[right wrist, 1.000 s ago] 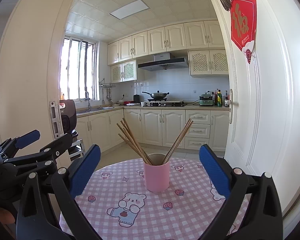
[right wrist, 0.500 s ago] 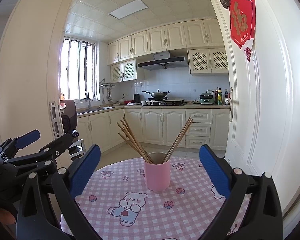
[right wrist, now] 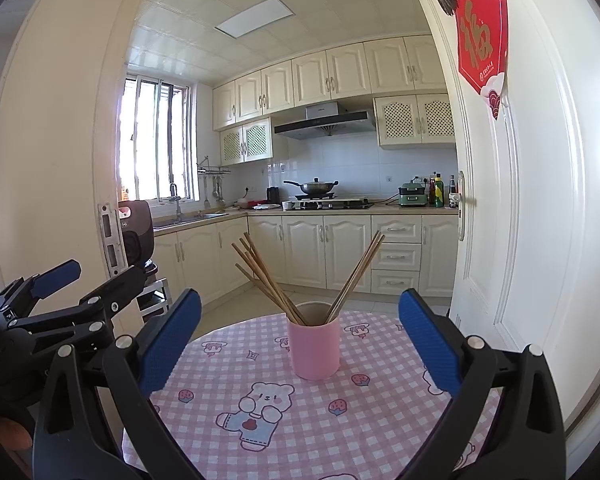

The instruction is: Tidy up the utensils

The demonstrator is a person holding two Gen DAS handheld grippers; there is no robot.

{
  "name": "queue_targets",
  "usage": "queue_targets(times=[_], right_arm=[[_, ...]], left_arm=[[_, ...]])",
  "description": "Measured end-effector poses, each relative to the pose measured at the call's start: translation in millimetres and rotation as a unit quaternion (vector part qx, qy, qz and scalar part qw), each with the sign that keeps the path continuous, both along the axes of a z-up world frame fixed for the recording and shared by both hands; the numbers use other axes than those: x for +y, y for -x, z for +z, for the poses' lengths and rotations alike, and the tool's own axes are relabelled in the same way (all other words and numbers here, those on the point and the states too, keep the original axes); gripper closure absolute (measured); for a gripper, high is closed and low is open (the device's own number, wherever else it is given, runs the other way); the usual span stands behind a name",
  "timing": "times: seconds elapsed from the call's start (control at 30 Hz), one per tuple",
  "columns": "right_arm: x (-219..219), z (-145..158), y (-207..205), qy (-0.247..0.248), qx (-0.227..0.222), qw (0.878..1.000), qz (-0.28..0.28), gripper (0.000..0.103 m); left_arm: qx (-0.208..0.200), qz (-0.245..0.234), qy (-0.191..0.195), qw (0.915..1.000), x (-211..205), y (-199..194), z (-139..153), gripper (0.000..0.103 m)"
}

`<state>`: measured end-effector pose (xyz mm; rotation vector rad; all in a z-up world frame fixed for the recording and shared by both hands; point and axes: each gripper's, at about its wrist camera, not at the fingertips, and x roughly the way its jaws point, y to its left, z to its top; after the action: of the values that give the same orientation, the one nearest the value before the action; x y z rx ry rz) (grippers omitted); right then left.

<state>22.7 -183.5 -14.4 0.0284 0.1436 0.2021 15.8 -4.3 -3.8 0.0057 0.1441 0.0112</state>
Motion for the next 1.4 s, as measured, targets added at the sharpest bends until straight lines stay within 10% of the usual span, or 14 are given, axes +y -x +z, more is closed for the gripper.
queue_targets(times=[1.4], right_arm=[[0.3, -0.6, 0.6, -0.006, 0.005, 1.0, -0.001, 0.008]], left_arm=[[0.001, -0.001, 0.0, 1.0, -0.8, -1.6, -3.0, 0.01]])
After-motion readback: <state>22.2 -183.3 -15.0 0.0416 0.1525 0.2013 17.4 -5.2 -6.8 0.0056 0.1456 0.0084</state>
